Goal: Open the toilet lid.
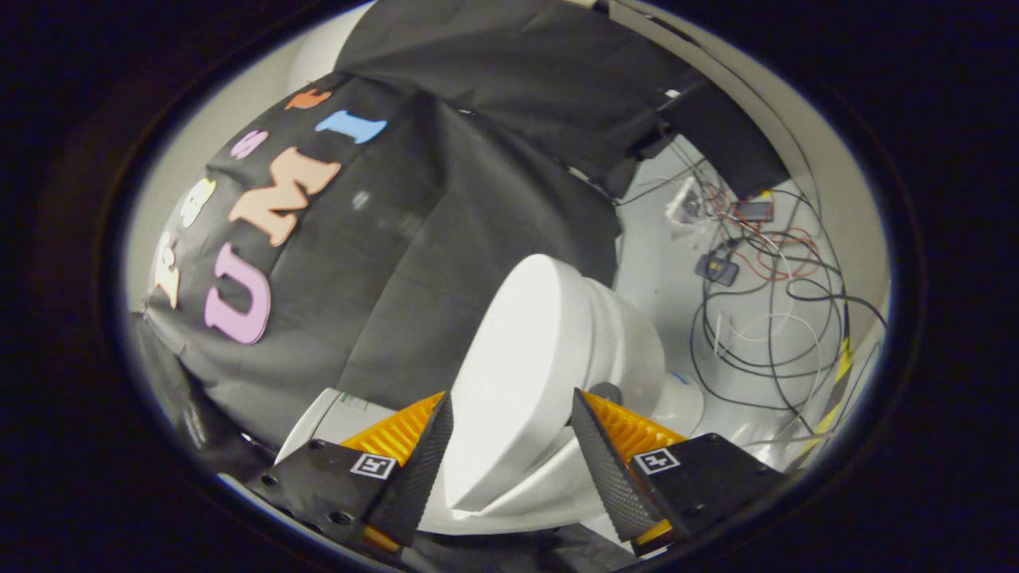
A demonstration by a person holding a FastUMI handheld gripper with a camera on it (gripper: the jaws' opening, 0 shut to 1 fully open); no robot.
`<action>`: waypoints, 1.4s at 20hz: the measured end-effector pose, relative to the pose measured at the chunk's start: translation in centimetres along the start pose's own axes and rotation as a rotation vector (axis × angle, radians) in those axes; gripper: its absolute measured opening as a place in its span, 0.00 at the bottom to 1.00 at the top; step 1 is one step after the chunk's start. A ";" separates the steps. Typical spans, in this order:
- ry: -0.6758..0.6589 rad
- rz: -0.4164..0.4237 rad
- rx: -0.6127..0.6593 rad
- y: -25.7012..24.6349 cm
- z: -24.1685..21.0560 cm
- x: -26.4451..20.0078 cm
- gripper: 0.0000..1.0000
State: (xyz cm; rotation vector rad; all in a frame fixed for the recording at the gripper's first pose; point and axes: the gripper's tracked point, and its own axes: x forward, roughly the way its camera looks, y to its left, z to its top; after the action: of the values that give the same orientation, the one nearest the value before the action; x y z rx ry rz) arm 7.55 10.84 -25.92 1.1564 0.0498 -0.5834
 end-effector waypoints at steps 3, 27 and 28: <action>0.000 -0.065 0.071 -2.6 -0.6 0.3 0.93; -0.037 0.115 -0.214 9.0 1.3 -1.3 0.07; -0.051 0.156 -0.248 11.2 1.3 -1.8 0.07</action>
State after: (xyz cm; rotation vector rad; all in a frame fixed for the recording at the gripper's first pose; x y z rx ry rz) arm 10.85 13.48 -15.28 0.8953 -0.0116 -0.4543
